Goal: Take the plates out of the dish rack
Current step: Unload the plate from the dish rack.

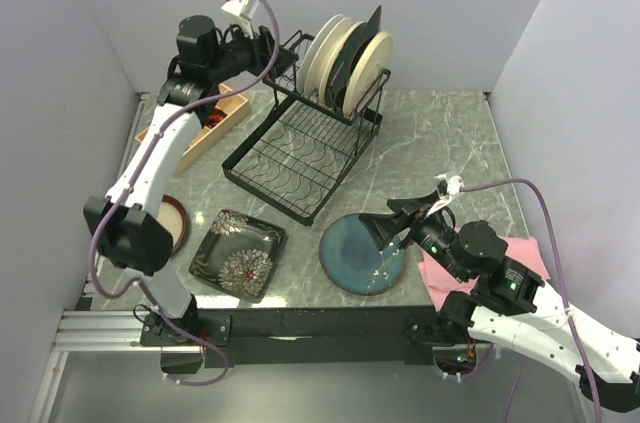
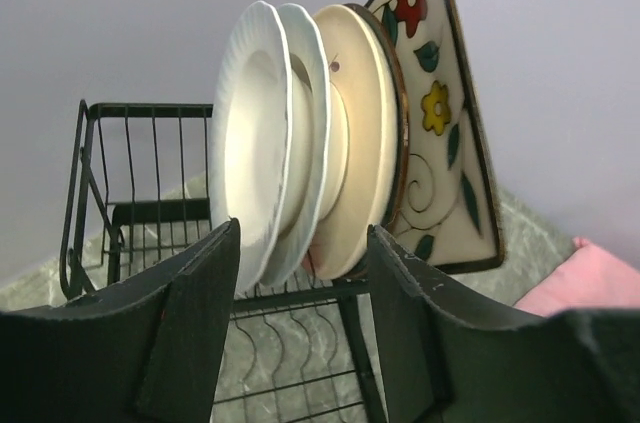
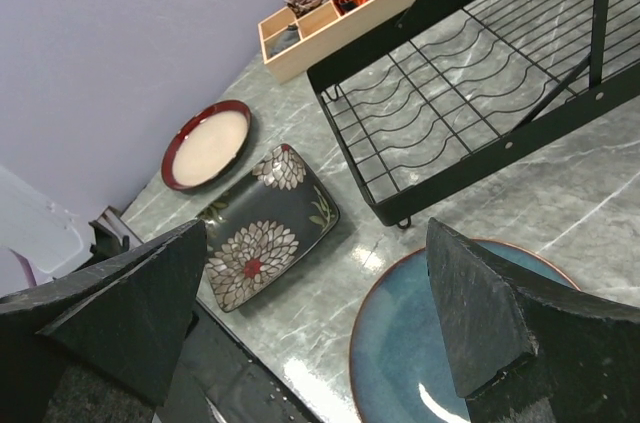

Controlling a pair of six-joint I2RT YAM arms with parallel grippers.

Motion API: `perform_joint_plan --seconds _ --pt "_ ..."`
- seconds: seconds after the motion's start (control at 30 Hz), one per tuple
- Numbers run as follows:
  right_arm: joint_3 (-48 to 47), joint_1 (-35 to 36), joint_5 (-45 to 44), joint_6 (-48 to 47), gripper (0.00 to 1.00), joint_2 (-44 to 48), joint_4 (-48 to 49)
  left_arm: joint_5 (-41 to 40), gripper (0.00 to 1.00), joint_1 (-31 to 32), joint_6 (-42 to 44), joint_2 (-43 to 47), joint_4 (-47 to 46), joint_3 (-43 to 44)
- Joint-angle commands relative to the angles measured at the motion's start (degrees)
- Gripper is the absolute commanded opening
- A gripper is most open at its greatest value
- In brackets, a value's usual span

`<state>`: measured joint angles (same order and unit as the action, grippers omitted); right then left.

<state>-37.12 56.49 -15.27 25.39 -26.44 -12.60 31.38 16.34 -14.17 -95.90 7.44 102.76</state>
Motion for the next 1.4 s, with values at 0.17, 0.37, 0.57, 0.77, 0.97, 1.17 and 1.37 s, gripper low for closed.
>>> perform_joint_plan --seconds 0.17,0.37,0.57,0.77,0.97,1.17,1.37 --pt "0.3 0.2 0.06 -1.13 0.96 1.47 2.32 2.38 0.55 1.77 8.71 -6.75 -0.42 7.54" --pt "0.39 0.2 0.32 -1.04 0.96 1.83 2.23 -2.37 0.5 3.88 12.59 -9.74 0.91 9.56" --pt "0.47 0.2 0.24 -1.13 0.95 1.74 2.23 -5.62 0.46 4.58 13.56 -11.41 0.99 10.35" --pt "0.65 0.2 0.06 -1.22 0.96 1.91 2.32 -6.33 0.48 4.93 16.28 -11.33 0.38 10.27" --pt "0.56 0.2 0.33 -1.13 0.96 1.74 2.23 -4.75 0.63 4.93 14.88 -9.22 -0.14 10.0" --pt "0.83 0.2 0.06 -1.22 0.96 1.91 2.23 -6.24 0.63 4.84 14.79 -5.88 -0.59 9.38" --pt "0.65 0.2 0.32 -1.22 0.96 1.65 2.41 -5.45 0.63 4.84 14.53 -3.95 -0.59 9.39"
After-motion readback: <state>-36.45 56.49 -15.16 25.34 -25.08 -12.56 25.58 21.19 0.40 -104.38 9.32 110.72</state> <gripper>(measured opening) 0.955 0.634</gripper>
